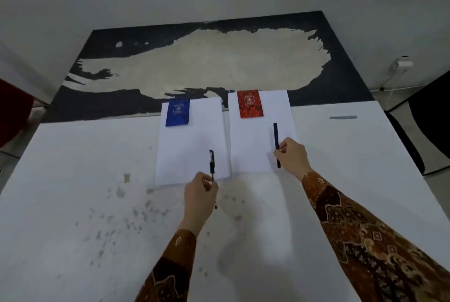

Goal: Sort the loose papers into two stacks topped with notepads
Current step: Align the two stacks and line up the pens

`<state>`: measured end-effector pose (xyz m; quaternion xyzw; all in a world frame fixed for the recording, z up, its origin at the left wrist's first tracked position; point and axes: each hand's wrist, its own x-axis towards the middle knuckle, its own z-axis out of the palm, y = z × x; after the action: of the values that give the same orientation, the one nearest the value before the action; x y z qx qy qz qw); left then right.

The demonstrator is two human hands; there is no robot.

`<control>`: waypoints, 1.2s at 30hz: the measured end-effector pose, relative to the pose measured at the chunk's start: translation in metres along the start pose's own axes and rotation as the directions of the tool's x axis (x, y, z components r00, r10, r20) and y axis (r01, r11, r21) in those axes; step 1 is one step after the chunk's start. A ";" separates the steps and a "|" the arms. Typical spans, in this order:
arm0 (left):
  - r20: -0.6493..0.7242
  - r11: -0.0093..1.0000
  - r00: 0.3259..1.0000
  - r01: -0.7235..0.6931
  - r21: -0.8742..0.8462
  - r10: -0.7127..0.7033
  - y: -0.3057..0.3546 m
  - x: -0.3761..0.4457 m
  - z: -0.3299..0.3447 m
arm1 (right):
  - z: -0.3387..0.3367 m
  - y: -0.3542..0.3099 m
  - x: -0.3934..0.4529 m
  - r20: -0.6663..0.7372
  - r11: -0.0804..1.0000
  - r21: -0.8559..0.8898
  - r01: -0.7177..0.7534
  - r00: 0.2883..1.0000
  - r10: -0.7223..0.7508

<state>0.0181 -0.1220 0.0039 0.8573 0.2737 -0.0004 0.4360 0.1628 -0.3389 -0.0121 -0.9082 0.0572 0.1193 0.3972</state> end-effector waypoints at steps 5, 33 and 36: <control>-0.010 0.989 0.997 -0.073 0.125 0.075 0.023 0.101 0.003 | 0.003 -0.014 0.054 -0.057 0.977 -0.211 -0.022 0.998 0.010; -0.185 0.928 0.941 0.316 0.195 -0.282 -0.041 0.162 -0.060 | 0.120 -0.093 -0.007 0.221 0.989 0.144 0.019 0.974 -0.051; -0.157 0.927 0.943 0.321 0.193 -0.294 -0.037 0.162 -0.062 | 0.126 -0.095 -0.009 0.180 0.991 0.131 -0.019 0.984 -0.005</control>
<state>0.1236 0.0180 -0.0244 0.8443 0.4299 -0.0447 0.3167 0.1515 -0.1818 -0.0248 -0.8651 0.0323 0.1981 0.4597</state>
